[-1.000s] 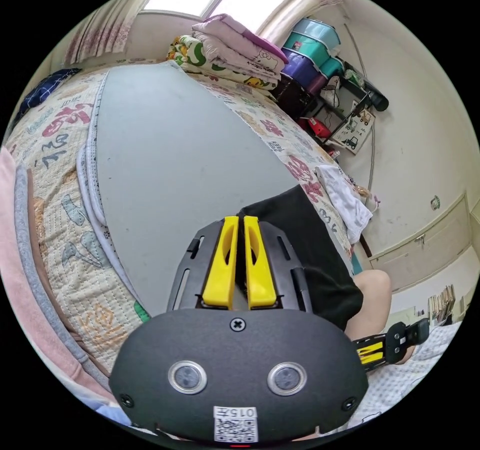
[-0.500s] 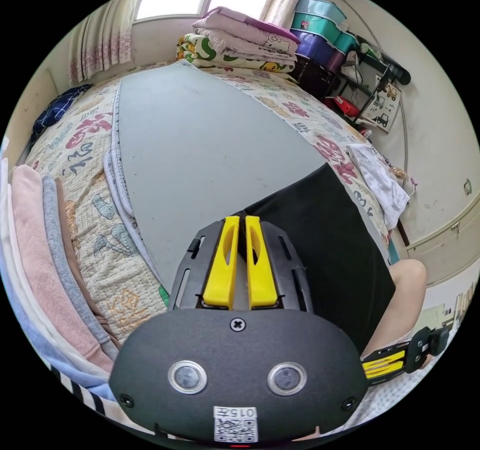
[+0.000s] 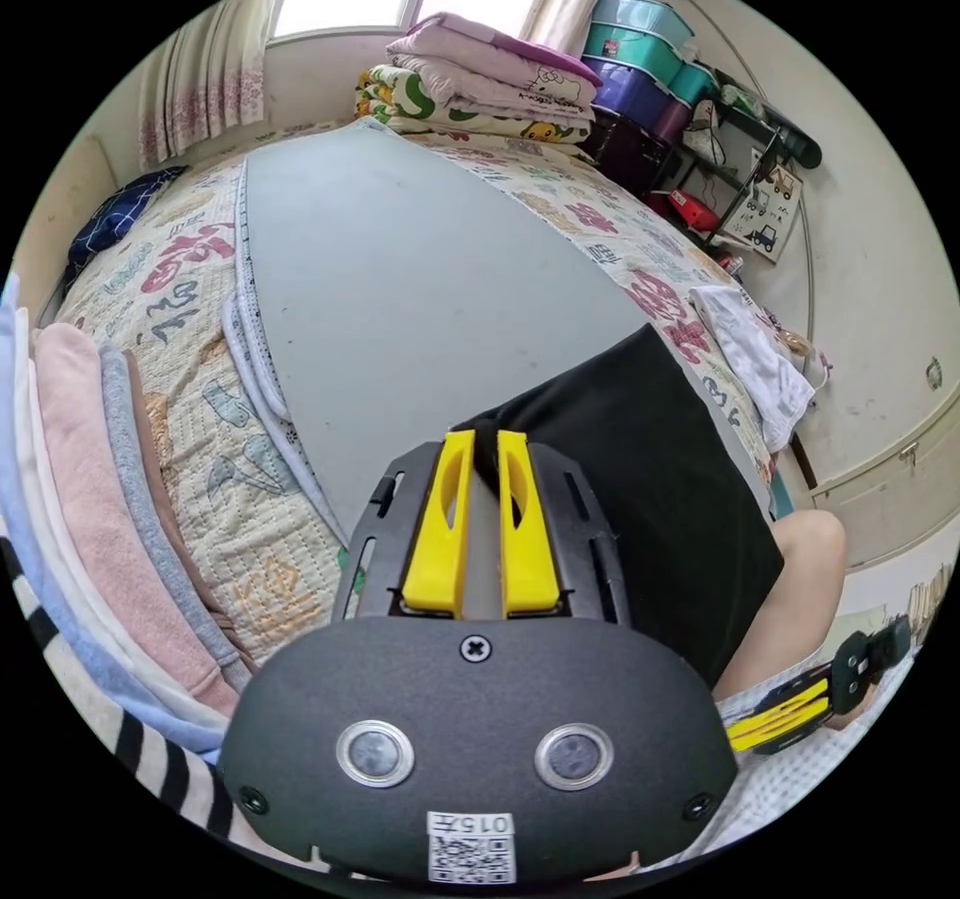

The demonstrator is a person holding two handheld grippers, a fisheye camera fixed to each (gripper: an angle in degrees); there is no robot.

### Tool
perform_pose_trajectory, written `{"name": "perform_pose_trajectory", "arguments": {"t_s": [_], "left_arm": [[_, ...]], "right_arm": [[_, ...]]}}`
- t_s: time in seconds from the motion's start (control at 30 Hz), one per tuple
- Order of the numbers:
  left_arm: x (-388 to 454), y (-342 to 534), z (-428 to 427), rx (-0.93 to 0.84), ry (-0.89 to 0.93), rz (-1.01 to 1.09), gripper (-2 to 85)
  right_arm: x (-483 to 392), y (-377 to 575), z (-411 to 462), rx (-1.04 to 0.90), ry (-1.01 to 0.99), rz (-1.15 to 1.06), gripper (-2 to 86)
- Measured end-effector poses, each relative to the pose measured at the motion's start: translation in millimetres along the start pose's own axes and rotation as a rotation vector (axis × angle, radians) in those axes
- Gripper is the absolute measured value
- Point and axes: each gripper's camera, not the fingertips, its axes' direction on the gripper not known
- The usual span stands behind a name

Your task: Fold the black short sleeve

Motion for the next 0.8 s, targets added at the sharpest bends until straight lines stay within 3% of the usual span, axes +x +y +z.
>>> {"name": "perform_pose_trajectory", "arguments": {"t_s": [0.13,0.27,0.47,0.8], "left_arm": [[3.6,4.3,-28.5,0.062,0.009,0.016,3.1],[27.8,10.1,-53.4,0.109,0.219,0.177,3.1],[85.8,18.5,-25.1,-0.075,0.437,0.488,3.6],[98.1,30.0,30.4,-0.291,0.279,0.556,3.3]], "right_arm": [[12.5,-4.1,-57.0,0.144,0.157,0.108,2.0],[40.2,-3.3,-99.8,0.224,0.281,0.320,5.2],[52.1,-7.9,-111.1,0.179,0.368,0.493,7.8],[20.0,-32.8,-120.6,0.066,0.400,0.529,5.2]]}}
